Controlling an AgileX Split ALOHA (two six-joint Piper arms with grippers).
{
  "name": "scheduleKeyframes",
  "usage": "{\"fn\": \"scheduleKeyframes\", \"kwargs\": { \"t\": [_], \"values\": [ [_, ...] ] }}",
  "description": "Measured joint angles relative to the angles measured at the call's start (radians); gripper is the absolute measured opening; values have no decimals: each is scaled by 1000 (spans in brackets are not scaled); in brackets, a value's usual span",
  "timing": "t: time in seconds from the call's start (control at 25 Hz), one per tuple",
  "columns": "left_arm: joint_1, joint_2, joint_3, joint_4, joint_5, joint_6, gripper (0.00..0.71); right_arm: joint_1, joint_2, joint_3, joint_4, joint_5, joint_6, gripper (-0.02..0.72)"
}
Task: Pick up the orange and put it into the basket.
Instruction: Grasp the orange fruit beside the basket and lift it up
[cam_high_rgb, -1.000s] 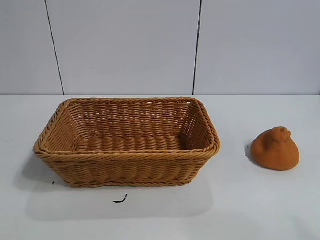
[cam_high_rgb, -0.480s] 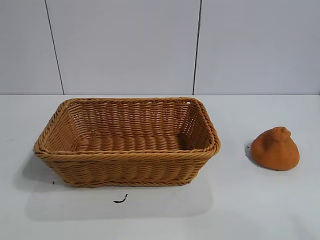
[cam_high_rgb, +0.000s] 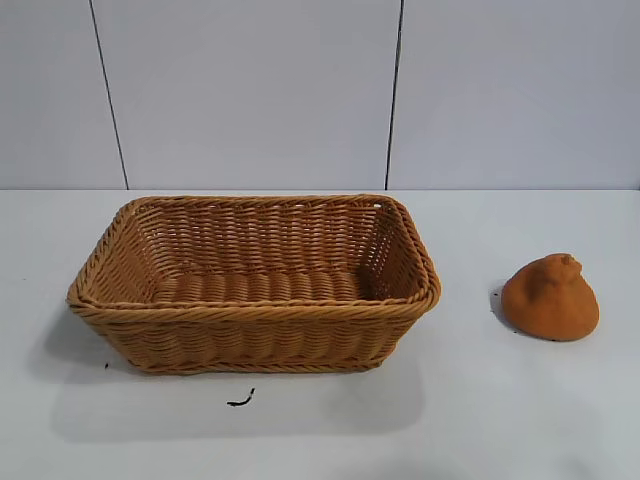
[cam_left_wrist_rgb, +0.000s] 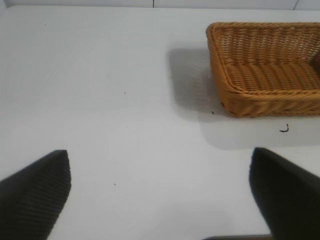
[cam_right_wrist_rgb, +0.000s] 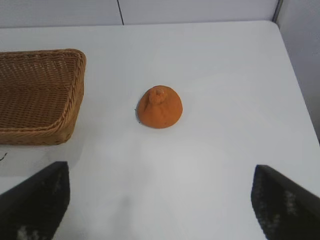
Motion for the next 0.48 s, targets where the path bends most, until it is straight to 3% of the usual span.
{"fn": "scheduleKeyframes", "kwargs": {
  "t": [0.48],
  "values": [
    [0,0,0,0,0,0,696,0,569,-322,0,-10,0,679]
  ]
}}
